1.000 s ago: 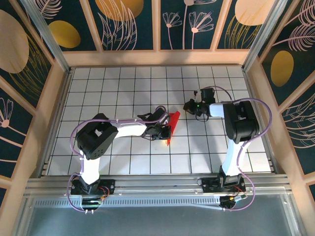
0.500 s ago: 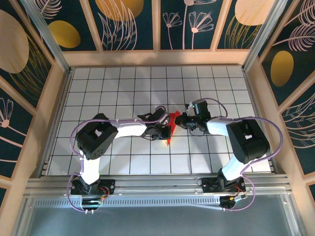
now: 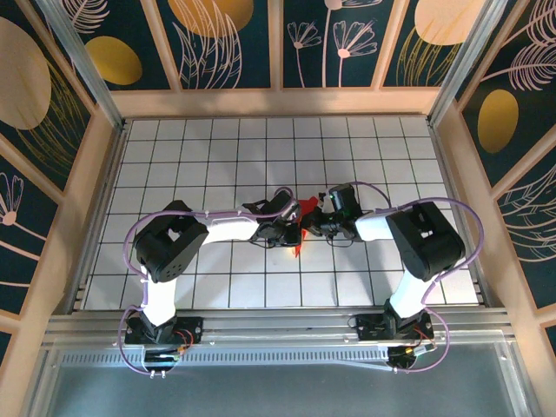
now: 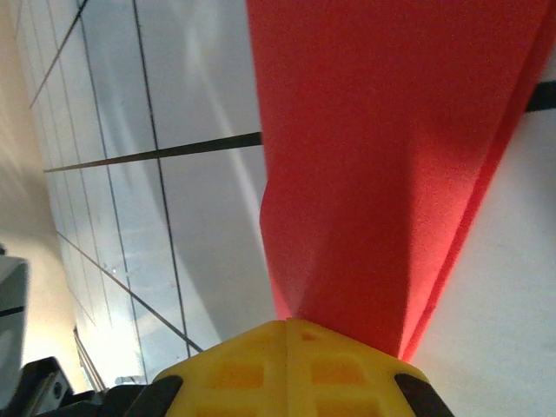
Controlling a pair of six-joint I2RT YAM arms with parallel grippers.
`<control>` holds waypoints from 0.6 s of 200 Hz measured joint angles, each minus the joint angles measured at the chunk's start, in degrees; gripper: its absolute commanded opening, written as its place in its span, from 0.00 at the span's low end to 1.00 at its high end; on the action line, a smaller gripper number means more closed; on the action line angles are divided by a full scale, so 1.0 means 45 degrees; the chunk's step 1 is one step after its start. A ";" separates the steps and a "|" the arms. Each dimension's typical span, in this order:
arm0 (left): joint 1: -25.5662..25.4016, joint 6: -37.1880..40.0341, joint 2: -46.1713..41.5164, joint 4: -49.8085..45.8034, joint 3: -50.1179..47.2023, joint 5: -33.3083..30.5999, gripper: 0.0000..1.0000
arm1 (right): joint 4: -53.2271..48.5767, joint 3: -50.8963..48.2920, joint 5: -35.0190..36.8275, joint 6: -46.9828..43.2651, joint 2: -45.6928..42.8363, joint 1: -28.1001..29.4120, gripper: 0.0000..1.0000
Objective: Fold a paper plane with a square sheet of paper (fold left side to right side)
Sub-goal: Fold the wing for the fifth time at the center of the table.
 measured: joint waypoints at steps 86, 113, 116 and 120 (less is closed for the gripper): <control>0.0024 0.0151 -0.0228 -0.0311 0.0034 -0.0578 0.00 | 0.0233 0.0029 -0.0204 -0.0019 0.0393 -0.0039 0.00; 0.0311 0.0219 -0.0743 -0.0962 0.0024 -0.0908 0.00 | 0.0364 -0.0005 -0.0384 -0.0019 0.0447 -0.0102 0.00; 0.0345 0.0223 -0.0831 -0.0976 0.0019 -0.0894 0.00 | 0.0379 -0.0010 -0.0393 -0.0015 0.0447 -0.0102 0.00; 0.0389 0.0228 -0.0967 -0.0996 0.0019 -0.0879 0.00 | 0.0393 -0.0024 -0.0403 -0.0019 0.0447 -0.0102 0.00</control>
